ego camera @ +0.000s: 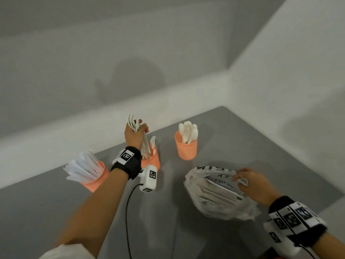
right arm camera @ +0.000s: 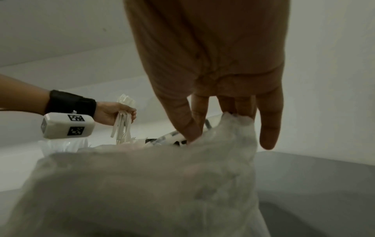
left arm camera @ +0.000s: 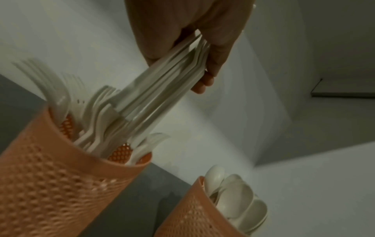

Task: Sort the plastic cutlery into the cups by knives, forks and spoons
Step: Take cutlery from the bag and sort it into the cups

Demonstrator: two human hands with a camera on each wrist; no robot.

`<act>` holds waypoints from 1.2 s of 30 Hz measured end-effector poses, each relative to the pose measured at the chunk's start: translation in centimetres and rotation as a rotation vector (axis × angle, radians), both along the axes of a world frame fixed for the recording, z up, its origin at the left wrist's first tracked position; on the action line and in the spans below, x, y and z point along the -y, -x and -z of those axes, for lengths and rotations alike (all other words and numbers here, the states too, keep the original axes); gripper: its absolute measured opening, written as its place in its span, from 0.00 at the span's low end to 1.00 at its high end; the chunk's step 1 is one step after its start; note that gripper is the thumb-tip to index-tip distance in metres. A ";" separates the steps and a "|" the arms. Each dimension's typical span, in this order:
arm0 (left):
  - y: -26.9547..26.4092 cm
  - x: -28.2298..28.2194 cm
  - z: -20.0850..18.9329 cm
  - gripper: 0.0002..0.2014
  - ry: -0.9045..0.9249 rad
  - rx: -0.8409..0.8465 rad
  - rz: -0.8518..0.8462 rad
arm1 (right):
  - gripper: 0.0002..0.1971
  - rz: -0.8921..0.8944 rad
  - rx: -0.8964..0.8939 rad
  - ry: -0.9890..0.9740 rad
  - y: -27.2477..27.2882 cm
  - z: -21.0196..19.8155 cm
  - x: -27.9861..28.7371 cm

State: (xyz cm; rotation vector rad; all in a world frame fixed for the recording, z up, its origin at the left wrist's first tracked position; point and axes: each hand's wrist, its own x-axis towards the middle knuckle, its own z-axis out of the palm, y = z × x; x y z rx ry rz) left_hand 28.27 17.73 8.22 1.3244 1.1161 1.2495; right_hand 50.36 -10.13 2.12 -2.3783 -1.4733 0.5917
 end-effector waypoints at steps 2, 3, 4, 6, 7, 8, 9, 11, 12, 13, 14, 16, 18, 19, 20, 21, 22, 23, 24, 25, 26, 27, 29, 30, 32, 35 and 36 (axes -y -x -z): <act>-0.4 -0.2 0.8 0.11 -0.005 -0.017 0.016 | 0.15 -0.003 -0.016 0.004 -0.2 0.2 -0.1; -0.5 -0.3 1.2 0.13 -0.007 -0.026 0.021 | 0.15 -0.002 -0.011 0.005 -0.3 0.2 -0.2; -0.6 -0.3 1.6 0.13 -0.008 -0.035 0.023 | 0.16 0.004 -0.003 0.005 -0.4 0.3 -0.2; -0.6 -0.2 2.6 0.13 -0.032 -0.055 0.016 | 0.16 0.022 -0.004 0.005 -0.7 0.4 -0.3; -0.6 -0.1 3.2 0.16 -0.059 -0.067 0.008 | 0.16 0.032 -0.014 0.007 -0.8 0.4 -0.3; -0.5 0.0 3.7 0.21 -0.091 -0.085 0.005 | 0.16 0.036 -0.022 0.007 -0.9 0.4 -0.3; -0.3 0.1 4.2 0.25 -0.126 -0.117 0.007 | 0.16 0.037 -0.025 0.005 -1.0 0.5 -0.2; -0.1 0.2 5.0 0.29 -0.224 -0.232 0.034 | 0.16 0.032 -0.013 0.007 -1.1 0.6 0.0; -0.1 0.2 5.2 0.30 -0.277 -0.312 0.052 | 0.16 0.029 -0.007 0.010 -1.2 0.7 0.0; 0.0 0.2 5.4 0.29 -0.323 -0.398 0.063 | 0.16 0.027 -0.004 0.014 -1.3 0.7 0.1; 0.0 0.2 5.5 0.28 -0.358 -0.486 0.067 | 0.16 0.025 0.000 0.017 -1.3 0.7 0.1; 0.1 0.2 5.5 0.21 -0.426 -0.631 0.061 | 0.16 0.021 0.005 0.015 -1.4 0.8 0.0; 0.4 0.1 5.4 0.15 -0.481 -0.715 0.063 | 0.15 0.018 0.015 0.008 -1.5 0.8 -0.2; 0.5 0.1 5.4 0.16 -0.492 -0.744 0.084 | 0.15 0.016 0.019 0.004 -1.6 0.8 -0.2; 0.7 0.0 5.3 0.17 -0.495 -0.773 0.111 | 0.15 0.015 0.022 0.003 -1.6 0.9 -0.2; 0.8 0.0 5.2 0.19 -0.502 -0.802 0.133 | 0.15 0.013 0.026 0.002 -1.7 0.9 -0.2; 0.9 0.0 5.1 0.20 -0.531 -0.839 0.144 | 0.15 0.013 0.030 0.002 -1.7 0.9 -0.2; 1.1 0.1 4.9 0.19 -0.590 -0.885 0.148 | 0.15 0.012 0.033 0.003 -1.7 0.9 -0.2; 1.3 0.0 4.9 0.19 -0.657 -0.938 0.160 | 0.14 0.010 0.035 0.004 -1.7 0.9 -0.1; 1.5 -0.2 5.1 0.20 -0.705 -1.007 0.184 | 0.14 0.010 0.037 0.003 -1.7 0.9 -0.1; 1.6 -0.4 5.4 0.21 -0.734 -1.093 0.202 | 0.14 0.010 0.039 0.001 -1.6 0.9 -0.1; 1.7 -0.6 5.7 0.20 -0.763 -1.184 0.188 | 0.13 0.011 0.039 -0.002 -1.6 0.9 -0.1; 1.6 -0.5 6.3 0.19 -0.755 -1.312 0.164 | 0.13 0.012 0.046 -0.006 -1.5 0.8 -0.1; 1.5 -0.3 6.4 0.21 -0.718 -1.346 0.174 | 0.12 0.012 0.049 -0.009 -1.5 0.8 -0.1; 1.4 0.0 6.4 0.27 -0.633 -1.399 0.184 | 0.12 0.013 0.052 -0.013 -1.5 0.7 0.0; 1.6 -0.1 6.3 0.27 -0.523 -1.358 0.095 | 0.12 0.007 0.052 -0.002 -1.4 0.6 0.1; 1.8 -0.1 6.2 0.26 -0.471 -1.346 0.111 | 0.12 0.005 0.053 -0.002 -1.3 0.6 0.2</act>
